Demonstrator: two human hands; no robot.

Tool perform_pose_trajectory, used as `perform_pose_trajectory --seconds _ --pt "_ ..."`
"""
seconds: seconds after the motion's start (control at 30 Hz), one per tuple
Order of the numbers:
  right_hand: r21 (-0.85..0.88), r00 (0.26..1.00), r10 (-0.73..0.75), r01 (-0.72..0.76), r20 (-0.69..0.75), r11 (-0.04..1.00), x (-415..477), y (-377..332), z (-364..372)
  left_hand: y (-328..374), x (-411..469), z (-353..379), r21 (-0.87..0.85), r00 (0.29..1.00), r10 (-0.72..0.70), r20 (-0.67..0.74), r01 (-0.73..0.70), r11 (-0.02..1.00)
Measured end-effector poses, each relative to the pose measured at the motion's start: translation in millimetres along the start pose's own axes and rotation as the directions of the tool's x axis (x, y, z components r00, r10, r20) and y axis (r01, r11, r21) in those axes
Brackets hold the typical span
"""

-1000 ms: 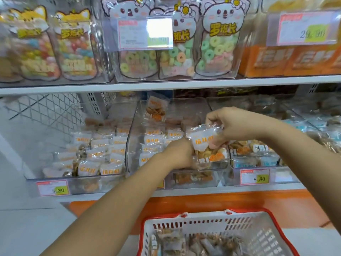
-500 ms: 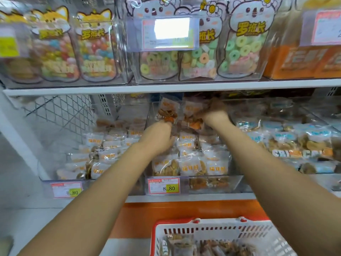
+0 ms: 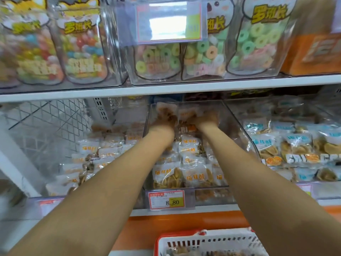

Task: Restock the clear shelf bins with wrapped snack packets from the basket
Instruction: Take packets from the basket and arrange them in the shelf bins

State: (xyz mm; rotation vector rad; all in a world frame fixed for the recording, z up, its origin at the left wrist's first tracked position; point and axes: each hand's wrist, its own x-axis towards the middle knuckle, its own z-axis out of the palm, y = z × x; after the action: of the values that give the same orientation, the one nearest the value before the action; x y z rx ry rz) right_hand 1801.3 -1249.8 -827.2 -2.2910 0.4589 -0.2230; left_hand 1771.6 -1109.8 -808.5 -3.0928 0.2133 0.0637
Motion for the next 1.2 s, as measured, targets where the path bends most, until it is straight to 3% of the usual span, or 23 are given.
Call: perform_pose_trajectory --seconds 0.07,0.13,0.37,0.57,0.67,0.73,0.83,0.93,1.0,1.1,1.2 --pt "-0.194 1.0 -0.026 0.025 -0.001 0.981 -1.3 -1.0 -0.2 1.2 0.4 0.9 -0.003 0.999 -0.046 -0.009 0.046 0.999" --pt "-0.249 0.998 -0.068 0.069 0.013 0.966 -2.2 -1.7 -0.9 2.3 -3.1 0.2 -0.004 0.995 -0.094 -0.018 0.094 0.996" --pt "-0.026 0.989 -0.06 0.057 -0.138 0.998 -9.0 -4.6 2.6 4.3 -21.0 -2.3 0.046 0.996 -0.05 -0.075 0.053 0.998" --pt "-0.063 0.993 -0.091 0.087 -0.079 0.994 -18.9 -9.1 3.6 8.0 -42.2 -6.2 0.113 1.0 -0.023 -0.019 0.025 0.993" --pt "0.056 0.981 -0.177 0.181 -0.078 0.982 -36.7 -7.8 -10.5 8.9 -61.4 -9.6 0.043 0.993 0.06 -0.105 -0.055 0.998" --pt "0.041 0.962 -0.265 0.268 -0.07 0.963 -60.5 -8.3 -29.4 12.2 -83.7 -9.4 -0.083 0.952 0.121 -0.279 -0.15 0.985" --pt "0.011 0.89 -0.444 0.448 -0.107 0.894 -121.8 3.5 -65.3 17.1 -133.7 -1.3 -0.269 0.801 0.172 -0.573 -0.383 0.884" --pt "-0.033 0.829 -0.548 0.548 -0.11 0.836 -187.6 39.8 -84.8 18.0 -187.2 19.7 -0.314 0.677 0.218 -0.703 -0.571 0.759" --pt "-0.055 0.802 -0.594 0.591 -0.065 0.805 -221.3 72.3 -85.3 17.7 -213.4 45.3 -0.291 0.676 0.267 -0.686 -0.592 0.751" --pt "-0.116 0.814 -0.565 0.579 0.134 0.807 -253.3 120.9 -67.1 16.4 -239.3 90.7 -0.313 0.792 0.309 -0.527 -0.519 0.795" --pt "-0.221 0.861 -0.264 0.386 0.434 0.896 -272.8 176.7 -30.6 11.8 -261.9 137.0 -0.43 0.942 0.291 -0.168 -0.336 0.838"
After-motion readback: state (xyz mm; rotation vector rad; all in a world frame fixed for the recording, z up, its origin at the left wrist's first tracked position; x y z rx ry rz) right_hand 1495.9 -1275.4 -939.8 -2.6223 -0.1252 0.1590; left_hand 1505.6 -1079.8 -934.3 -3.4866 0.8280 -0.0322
